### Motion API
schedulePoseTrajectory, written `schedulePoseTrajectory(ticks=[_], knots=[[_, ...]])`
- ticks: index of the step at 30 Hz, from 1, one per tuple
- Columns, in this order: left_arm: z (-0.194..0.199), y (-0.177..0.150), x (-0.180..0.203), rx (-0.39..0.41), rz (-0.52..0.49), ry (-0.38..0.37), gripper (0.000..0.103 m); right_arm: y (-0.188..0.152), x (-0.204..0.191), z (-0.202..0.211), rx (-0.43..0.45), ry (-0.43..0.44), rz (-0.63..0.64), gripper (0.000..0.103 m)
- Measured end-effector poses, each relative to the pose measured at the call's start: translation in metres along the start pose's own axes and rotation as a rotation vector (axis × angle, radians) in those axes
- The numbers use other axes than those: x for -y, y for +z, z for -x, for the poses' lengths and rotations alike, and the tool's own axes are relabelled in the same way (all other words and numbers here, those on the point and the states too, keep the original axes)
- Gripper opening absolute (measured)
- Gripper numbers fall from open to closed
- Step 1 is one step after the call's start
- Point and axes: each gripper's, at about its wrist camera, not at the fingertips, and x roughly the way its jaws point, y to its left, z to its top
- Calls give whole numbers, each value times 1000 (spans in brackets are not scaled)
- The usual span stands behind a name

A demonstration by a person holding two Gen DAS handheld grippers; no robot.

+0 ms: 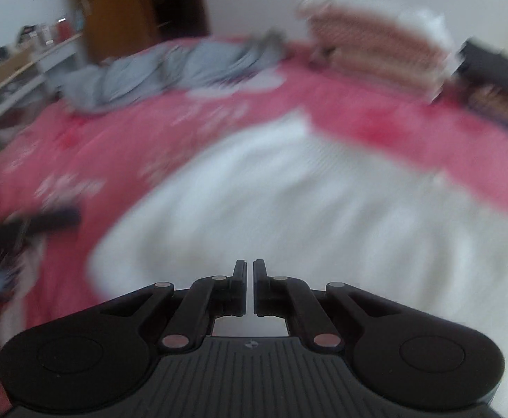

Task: Fold clothes

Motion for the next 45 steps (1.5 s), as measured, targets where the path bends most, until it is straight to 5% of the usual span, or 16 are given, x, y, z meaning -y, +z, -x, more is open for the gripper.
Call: schedulePoseTrajectory(ticks=[6, 11, 16, 21, 26, 32, 36, 38, 40, 45], knots=[[-17, -16, -11, -66, 36, 77, 42, 64, 8, -68, 26, 59, -63, 2], [-24, -24, -18, -99, 49, 115, 42, 75, 7, -154, -16, 82, -120, 1], [-20, -27, -17, -101, 54, 115, 42, 84, 8, -126, 48, 112, -173, 2], [-24, -27, -13, -107, 29, 127, 42, 70, 15, -160, 17, 116, -230, 0], [-21, -29, -14, -114, 10, 119, 42, 69, 33, -141, 38, 153, -350, 0], [-21, -31, -14, -114, -17, 118, 42, 22, 43, -13, 140, 36, -221, 0], [-23, -28, -14, -129, -13, 123, 42, -34, 56, 42, 127, -277, -153, 0], [-24, -28, -14, -134, -13, 126, 42, -71, 76, 35, 22, -470, -149, 0], [-26, -28, -13, -140, -28, 133, 42, -108, 101, 26, 26, -477, -190, 0], [-22, -25, -10, -148, -37, 138, 42, -97, 104, 59, 106, -446, -251, 1]])
